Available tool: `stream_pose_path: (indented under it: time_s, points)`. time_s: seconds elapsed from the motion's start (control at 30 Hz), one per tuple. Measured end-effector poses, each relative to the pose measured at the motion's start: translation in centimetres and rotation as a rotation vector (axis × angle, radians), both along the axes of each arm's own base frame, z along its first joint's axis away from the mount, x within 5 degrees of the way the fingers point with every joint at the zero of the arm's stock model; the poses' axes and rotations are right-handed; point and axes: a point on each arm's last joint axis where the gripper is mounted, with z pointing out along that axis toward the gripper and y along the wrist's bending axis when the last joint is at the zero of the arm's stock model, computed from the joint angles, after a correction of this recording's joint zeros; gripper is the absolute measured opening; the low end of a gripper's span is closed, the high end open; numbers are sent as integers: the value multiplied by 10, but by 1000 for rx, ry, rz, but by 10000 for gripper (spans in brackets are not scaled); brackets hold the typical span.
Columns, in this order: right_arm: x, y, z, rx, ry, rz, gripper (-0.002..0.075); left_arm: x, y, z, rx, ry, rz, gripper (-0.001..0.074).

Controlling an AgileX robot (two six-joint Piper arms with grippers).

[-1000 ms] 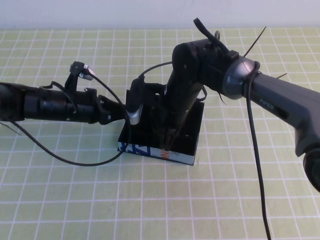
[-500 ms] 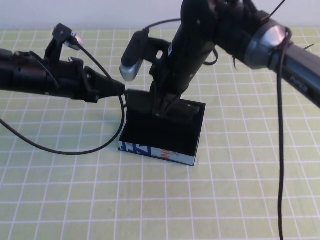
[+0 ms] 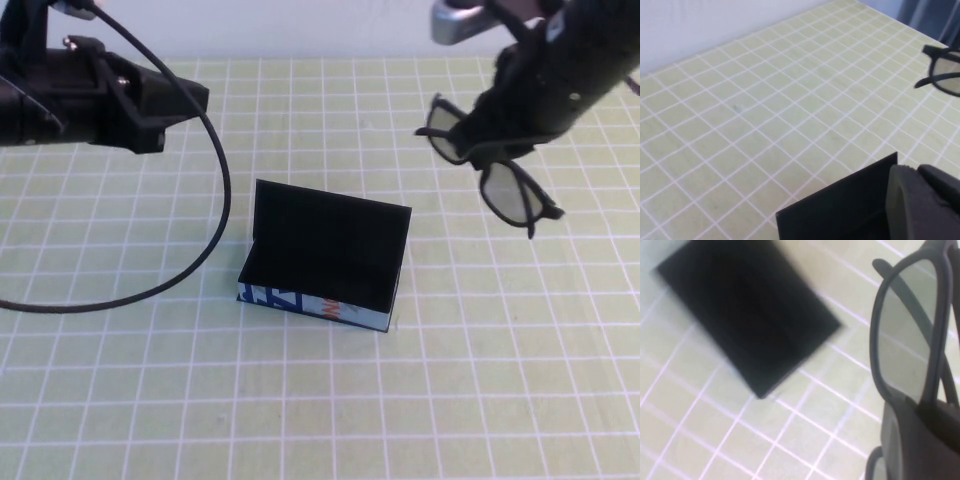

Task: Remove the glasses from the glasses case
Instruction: Place the glasses on the table

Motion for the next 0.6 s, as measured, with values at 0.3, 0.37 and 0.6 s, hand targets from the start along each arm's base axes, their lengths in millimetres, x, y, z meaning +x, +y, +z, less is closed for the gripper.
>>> stream_pose_path:
  time_s: [0.3, 0.37, 0.6]
  points:
    - [-11, -44, -63, 157, 131, -363, 16, -24, 9, -13, -37, 21, 153, -4]
    - [-6, -42, -86, 173, 164, -392, 16, -28, 9, -19, -39, 39, 155, -4]
    - [19, -33, -137, 206, 200, -455, 16, -35, 9, -36, -33, 99, 147, -4]
